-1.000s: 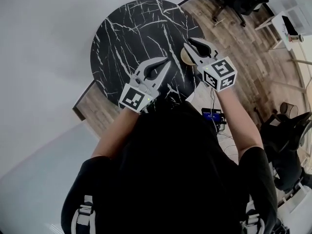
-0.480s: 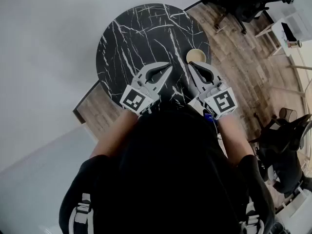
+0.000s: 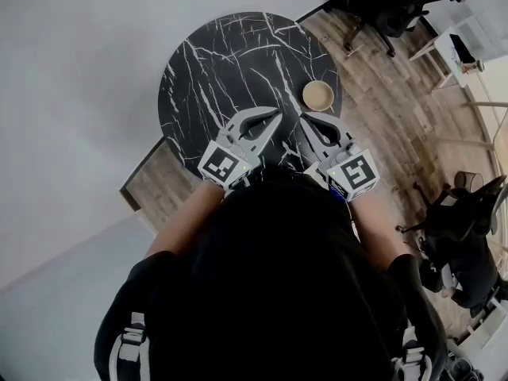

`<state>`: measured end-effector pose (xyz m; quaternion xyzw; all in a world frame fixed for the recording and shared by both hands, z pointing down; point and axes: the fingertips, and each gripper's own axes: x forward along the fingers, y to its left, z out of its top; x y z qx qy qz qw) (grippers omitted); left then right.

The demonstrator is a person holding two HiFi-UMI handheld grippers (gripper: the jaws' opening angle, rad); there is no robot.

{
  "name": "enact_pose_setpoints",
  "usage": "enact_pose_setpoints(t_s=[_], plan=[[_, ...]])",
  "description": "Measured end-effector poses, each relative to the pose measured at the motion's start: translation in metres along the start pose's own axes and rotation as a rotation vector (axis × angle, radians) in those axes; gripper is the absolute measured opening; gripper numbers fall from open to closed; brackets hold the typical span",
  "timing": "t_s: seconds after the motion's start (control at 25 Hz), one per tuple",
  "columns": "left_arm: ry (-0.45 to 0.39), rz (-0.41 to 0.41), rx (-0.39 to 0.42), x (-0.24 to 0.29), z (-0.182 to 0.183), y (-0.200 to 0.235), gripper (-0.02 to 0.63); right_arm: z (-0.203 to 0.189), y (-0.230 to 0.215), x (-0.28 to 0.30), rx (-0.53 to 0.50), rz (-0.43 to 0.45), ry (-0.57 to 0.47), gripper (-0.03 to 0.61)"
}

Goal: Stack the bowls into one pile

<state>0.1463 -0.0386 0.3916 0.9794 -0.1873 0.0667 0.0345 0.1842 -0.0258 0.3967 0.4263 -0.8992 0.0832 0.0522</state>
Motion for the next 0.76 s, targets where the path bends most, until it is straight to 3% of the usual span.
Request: enact_pose_setpoints(t_s=[0.76], plan=[[-0.022, -0.037, -0.007, -0.017, -0.001, 0.002, 0.005, 0.009, 0.004, -0.003, 0.044, -0.087, -0.018, 0.002]])
